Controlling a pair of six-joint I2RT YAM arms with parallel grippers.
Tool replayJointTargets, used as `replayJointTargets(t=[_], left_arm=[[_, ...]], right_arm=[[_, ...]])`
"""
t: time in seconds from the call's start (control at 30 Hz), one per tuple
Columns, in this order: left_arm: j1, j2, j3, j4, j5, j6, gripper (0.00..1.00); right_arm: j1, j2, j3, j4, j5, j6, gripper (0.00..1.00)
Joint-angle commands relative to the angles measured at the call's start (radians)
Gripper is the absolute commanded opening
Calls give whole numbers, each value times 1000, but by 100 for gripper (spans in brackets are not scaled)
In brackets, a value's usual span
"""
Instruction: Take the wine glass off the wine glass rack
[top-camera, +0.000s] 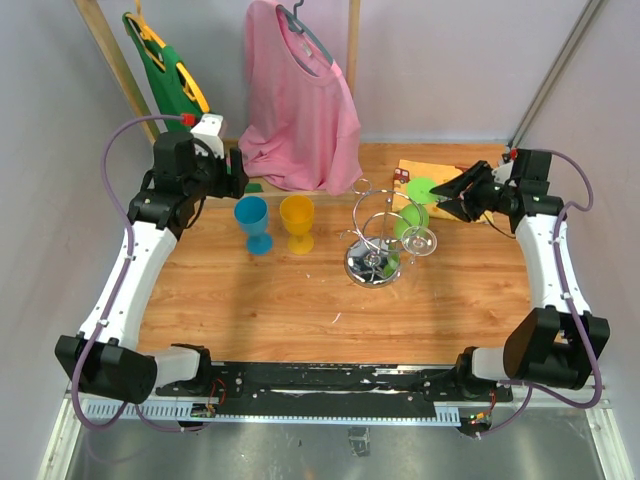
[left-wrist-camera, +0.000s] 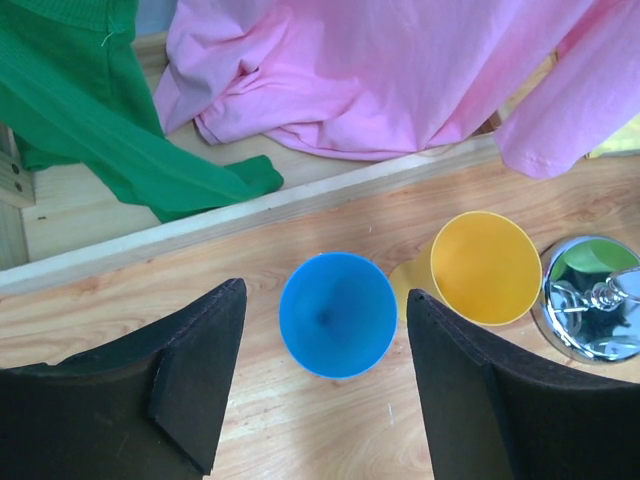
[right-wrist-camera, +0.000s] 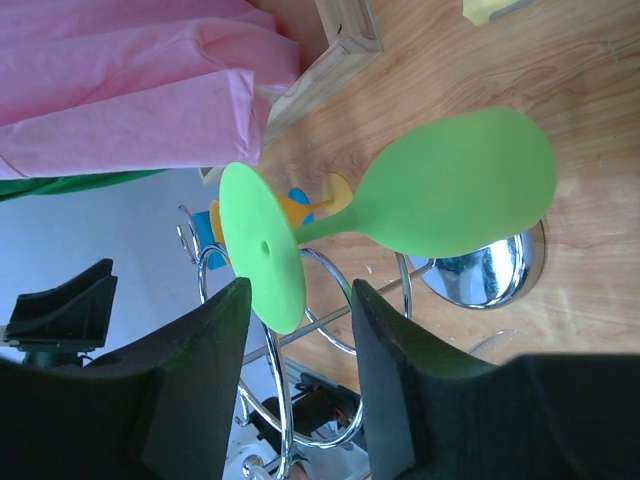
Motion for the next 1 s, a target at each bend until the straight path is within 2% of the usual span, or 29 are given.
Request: replayJointTargets(t=[0.0, 0.13, 0.37, 0.5, 0.97], left_arm=[[-8, 7, 22, -4, 10, -6, 70], [-9, 9, 21, -5, 12, -6, 70], [-9, 13, 14, -15, 21, -6, 69], [-11, 11, 5, -18, 28, -9, 69], [-19, 6, -3, -29, 33, -9, 69]], right_arm=[[-24, 5, -33, 58, -46, 46, 43], [-25, 8, -50, 78, -58, 60, 37], [-25, 1, -62, 94, -69, 71, 13], [-25, -11, -74, 97, -68, 76, 2], [-42, -77, -132, 172, -77, 172, 1]])
